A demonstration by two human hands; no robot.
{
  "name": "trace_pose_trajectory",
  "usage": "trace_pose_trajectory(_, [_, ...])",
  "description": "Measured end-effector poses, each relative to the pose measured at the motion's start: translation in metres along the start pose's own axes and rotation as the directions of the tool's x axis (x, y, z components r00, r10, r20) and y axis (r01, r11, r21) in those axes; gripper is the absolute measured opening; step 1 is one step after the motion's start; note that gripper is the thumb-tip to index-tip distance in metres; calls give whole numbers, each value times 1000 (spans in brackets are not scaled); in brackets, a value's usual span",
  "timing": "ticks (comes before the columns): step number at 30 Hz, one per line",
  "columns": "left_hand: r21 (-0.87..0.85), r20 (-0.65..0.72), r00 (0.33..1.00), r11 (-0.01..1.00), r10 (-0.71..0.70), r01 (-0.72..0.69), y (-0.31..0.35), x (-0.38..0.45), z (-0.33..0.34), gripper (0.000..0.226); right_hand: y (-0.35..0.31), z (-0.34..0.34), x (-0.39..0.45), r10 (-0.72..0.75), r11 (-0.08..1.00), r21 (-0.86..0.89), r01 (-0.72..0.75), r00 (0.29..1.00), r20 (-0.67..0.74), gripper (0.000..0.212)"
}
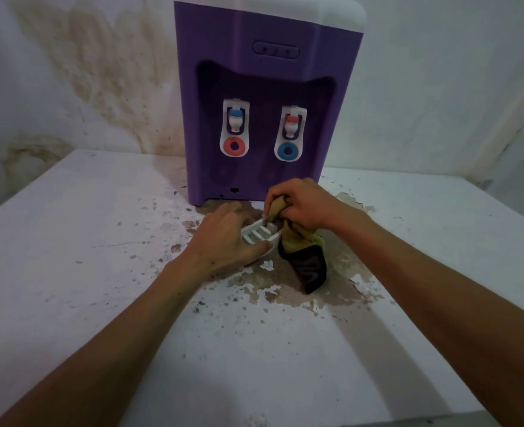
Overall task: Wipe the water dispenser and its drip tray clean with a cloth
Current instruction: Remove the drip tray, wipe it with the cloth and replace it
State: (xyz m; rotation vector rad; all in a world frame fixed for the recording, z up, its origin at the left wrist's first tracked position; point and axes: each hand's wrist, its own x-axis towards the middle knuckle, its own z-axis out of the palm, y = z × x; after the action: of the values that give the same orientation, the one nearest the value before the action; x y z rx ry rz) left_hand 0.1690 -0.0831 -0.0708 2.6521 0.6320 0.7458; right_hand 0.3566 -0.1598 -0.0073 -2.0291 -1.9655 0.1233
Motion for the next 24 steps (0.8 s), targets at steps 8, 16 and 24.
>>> trace_pose_trajectory(8, [-26, -40, 999, 1000, 15, -16, 0, -1, -3, 48, 9, -7, -1, 92, 992, -80, -95, 995, -43, 29])
trace_pose_trajectory(16, [-87, -29, 1000, 996, -7, 5, 0, -1, 0, 44, -23, 8, 5, 6, 994, 108, -9, 1000, 27, 24])
trace_pose_trajectory(24, [-83, -35, 992, 990, -120, 117, 0, -2, -6, 44, 10, -5, 2, 132, 983, -124, -134, 991, -24, 31])
